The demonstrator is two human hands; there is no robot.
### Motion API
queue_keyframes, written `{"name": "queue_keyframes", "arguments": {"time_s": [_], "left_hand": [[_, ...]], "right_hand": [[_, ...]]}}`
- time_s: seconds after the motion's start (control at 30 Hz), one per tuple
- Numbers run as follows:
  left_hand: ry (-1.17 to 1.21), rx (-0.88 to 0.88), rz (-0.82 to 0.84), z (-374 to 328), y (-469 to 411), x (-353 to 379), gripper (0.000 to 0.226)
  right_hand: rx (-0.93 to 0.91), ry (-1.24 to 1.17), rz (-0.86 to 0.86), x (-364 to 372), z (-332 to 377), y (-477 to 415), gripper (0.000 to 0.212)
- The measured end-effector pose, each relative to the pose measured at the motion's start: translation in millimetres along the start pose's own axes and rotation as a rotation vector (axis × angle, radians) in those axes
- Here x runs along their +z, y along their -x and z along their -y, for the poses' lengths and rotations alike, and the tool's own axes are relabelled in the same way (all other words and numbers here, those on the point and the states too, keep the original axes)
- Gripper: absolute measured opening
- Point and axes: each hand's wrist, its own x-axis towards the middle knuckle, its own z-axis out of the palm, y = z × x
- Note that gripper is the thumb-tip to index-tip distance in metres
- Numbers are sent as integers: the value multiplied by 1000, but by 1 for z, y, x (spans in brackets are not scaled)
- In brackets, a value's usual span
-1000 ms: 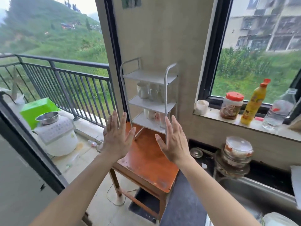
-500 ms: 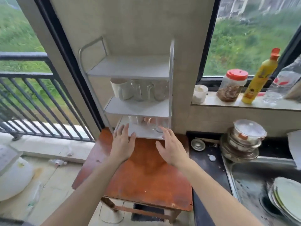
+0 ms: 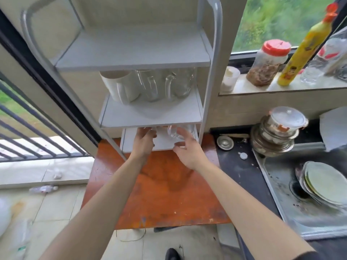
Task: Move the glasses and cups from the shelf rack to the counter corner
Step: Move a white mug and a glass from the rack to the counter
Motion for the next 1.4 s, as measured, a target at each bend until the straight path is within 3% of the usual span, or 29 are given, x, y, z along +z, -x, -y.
{"name": "queue_keyframes", "arguments": {"time_s": [0.3, 0.53, 0.7, 0.8, 0.93, 1.17, 1.3, 1.4], "left_hand": [[176, -101, -5, 6, 16, -25, 32], [252, -200, -17, 20, 46, -30, 17], [220, -255, -73, 27, 75, -27, 43], [147, -204, -124, 39, 107, -26, 25], [126, -162, -123, 57, 141, -17, 22], [-47, -178, 33, 91, 172, 25, 25], [-141, -124, 189, 84, 186, 72, 29], [-158, -65, 295, 68, 208, 122, 29]], "right_hand": [[40, -264, 79, 8, 14, -3, 71], [97, -407, -53, 22, 13, 34, 23], [117, -395, -85, 37, 4, 66, 15], [104, -401, -106, 45, -10, 92, 19], [157, -396, -160, 47, -45, 129, 20], [308, -378, -386, 21, -113, 190, 24], [311, -471, -602, -24, -132, 223, 39], [291, -543, -750, -64, -142, 254, 24]]}}
